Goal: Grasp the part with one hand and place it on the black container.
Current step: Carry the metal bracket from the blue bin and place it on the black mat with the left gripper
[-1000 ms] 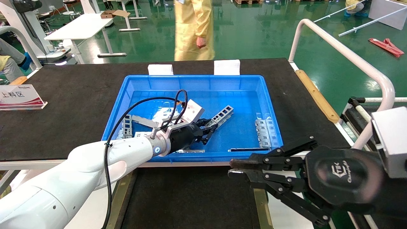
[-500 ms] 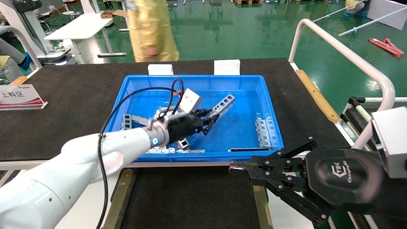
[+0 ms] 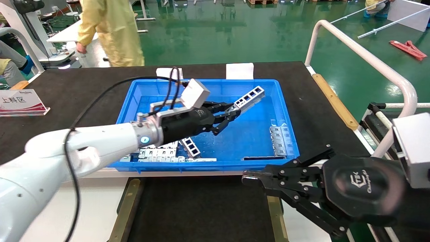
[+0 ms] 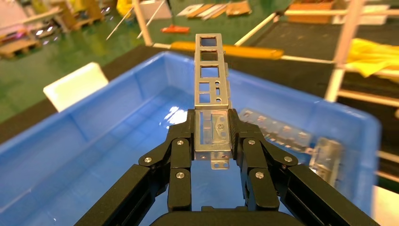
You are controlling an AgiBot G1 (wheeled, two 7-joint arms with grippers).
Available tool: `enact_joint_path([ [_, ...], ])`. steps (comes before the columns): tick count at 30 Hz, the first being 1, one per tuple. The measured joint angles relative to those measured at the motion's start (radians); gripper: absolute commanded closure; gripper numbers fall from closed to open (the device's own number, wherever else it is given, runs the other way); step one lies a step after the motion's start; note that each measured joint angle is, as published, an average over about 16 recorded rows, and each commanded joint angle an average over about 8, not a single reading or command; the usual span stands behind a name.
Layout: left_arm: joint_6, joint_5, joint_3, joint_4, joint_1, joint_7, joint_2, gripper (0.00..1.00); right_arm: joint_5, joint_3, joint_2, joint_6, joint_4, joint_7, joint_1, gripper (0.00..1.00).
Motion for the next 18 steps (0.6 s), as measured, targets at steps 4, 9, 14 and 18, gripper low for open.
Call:
enact_joint_path([
  [4, 0.085, -0.018, -0.014, -0.031, 0.005, 0.027, -0.052, 1.0, 0.0, 0.0, 0.0, 0.0, 0.0, 0.0, 0.0, 1.0],
  [9, 0.15, -0.031, -0.021, -0.117, 0.027, 0.03, -0.131, 1.0, 0.0, -0.001, 0.0, 0.0, 0.0, 0.0, 0.0, 1.0],
  [14, 0.166, -0.033, -0.016, -0.261, 0.068, 0.004, -0.223, 1.0, 0.001, -0.001, 0.0, 0.0, 0.0, 0.0, 0.0, 1.0],
  [18, 0.14, -0.031, -0.006, -0.41, 0.111, -0.037, -0.305, 1.0, 0.001, -0.001, 0.0, 0.0, 0.0, -0.001, 0.0, 1.0],
])
